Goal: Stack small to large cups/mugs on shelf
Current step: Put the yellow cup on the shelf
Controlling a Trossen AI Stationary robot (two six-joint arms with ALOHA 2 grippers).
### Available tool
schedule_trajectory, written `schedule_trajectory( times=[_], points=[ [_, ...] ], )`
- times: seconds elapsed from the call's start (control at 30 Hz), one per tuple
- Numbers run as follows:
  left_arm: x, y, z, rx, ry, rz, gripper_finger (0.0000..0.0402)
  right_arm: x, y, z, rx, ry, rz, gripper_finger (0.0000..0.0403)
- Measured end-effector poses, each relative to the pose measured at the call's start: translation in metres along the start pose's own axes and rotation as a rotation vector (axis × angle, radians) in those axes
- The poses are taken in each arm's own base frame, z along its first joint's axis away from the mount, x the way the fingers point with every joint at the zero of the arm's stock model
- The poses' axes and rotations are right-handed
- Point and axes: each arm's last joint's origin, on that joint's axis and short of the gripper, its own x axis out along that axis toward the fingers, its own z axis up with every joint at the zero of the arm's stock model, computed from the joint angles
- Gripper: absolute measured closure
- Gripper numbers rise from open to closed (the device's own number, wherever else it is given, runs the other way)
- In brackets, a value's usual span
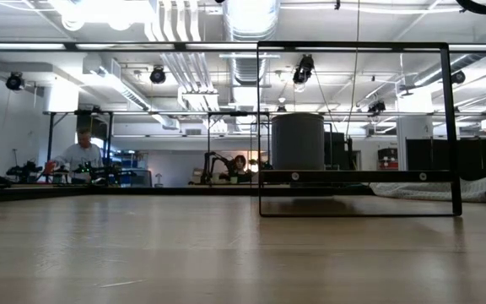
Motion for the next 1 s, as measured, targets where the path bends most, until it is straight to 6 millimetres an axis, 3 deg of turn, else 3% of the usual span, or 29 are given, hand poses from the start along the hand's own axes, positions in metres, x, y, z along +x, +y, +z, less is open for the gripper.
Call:
schedule_trajectory(
  times=[0.27,0.6,1.0],
  points=[
    [0.000,0.000,0.000,0.000,0.001,0.000,0.0334,-0.008,0.001,-0.002,-0.002,0.001,-0.013,0.0393],
    [0.000,0.000,0.000,0.000,0.000,0.000,0.0334,-0.046,-0.014,-0.013,0.053,0.013,-0.230,0.0394],
    [-0.002,0.000,0.001,0.000,-0.013,0.002,0.0334,-0.064,-0.018,-0.010,0.046,-0.173,-0.272,0.0394]
  ],
)
